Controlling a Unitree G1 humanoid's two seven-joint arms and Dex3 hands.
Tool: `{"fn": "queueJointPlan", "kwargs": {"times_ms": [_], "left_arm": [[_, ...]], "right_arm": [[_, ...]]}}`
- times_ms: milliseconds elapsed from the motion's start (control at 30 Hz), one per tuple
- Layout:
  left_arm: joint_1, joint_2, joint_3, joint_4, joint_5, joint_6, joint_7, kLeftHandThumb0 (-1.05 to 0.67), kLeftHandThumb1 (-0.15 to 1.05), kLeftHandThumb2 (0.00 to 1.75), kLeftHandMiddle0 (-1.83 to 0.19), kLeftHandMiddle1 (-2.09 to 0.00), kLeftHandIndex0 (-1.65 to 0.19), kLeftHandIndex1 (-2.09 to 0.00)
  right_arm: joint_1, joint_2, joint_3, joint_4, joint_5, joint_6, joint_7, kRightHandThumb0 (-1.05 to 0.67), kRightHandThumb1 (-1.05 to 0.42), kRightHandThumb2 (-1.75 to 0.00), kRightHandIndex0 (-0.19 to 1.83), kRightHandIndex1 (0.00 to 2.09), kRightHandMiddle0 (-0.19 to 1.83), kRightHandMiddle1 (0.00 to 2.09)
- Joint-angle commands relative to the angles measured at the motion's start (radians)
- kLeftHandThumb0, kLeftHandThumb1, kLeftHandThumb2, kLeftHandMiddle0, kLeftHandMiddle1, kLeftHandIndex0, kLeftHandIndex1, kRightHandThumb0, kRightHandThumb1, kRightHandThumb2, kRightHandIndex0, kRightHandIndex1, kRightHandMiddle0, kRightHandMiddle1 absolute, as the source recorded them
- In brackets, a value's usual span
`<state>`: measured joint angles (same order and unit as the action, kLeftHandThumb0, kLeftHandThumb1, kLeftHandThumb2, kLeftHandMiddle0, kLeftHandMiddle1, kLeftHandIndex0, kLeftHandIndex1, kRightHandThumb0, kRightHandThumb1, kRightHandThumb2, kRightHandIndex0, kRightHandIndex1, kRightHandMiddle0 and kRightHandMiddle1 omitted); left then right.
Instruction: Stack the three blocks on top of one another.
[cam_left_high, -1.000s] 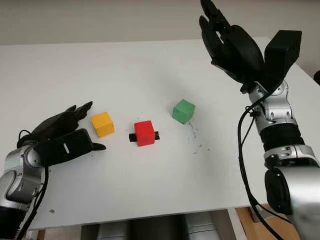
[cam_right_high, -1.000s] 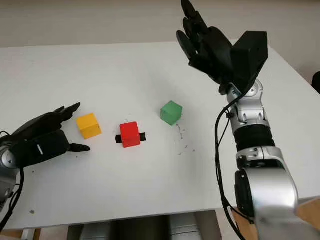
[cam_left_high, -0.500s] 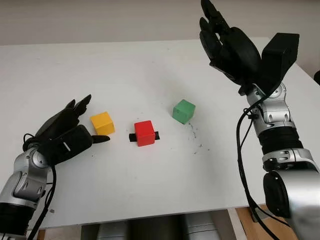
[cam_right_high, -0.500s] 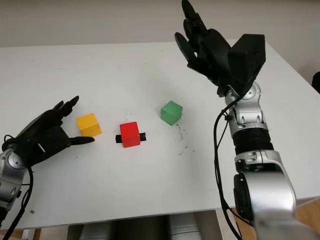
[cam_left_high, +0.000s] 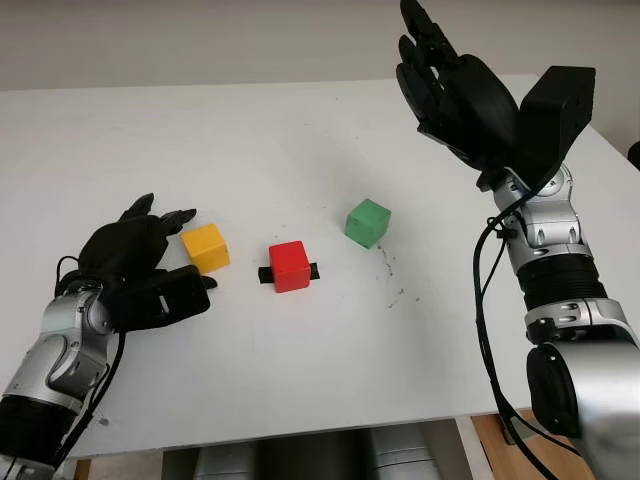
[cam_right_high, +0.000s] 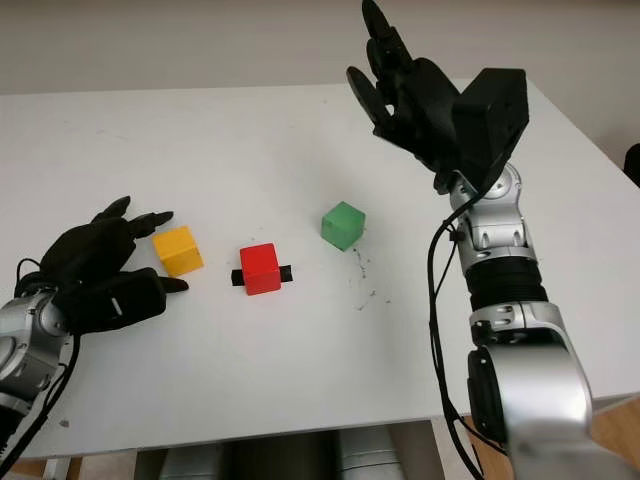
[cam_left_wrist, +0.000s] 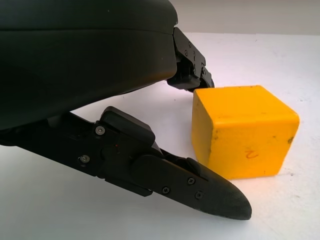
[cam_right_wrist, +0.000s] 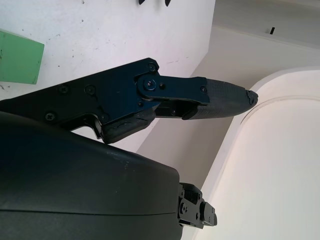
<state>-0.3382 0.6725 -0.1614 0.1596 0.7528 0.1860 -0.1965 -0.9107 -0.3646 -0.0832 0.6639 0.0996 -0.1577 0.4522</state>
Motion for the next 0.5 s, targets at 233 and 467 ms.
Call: {"fn": "queueJointPlan", "kwargs": {"times_ms": [233, 467], "left_arm": [[-0.055, 0.027, -0.027, 0.012, 0.012, -0.012, -0.044, -0.91, 1.05, 0.1, -0.06, -0.07, -0.44, -0.23], [-0.075, 0.033, -0.034, 0.009, 0.018, 0.001, -0.088, -0.92, 1.05, 0.2, -0.08, -0.06, -0.45, -0.26]], "right_arm": [[0.018, 0.003, 0.002, -0.047, -0.016, 0.011, -0.021, -0.75, -1.05, -0.45, -0.19, 0.0, -0.15, 0.05], [0.03, 0.002, 0.008, -0.068, -0.024, 0.014, -0.029, -0.74, -1.05, -0.44, -0.19, 0.0, -0.15, 0.05]]}}
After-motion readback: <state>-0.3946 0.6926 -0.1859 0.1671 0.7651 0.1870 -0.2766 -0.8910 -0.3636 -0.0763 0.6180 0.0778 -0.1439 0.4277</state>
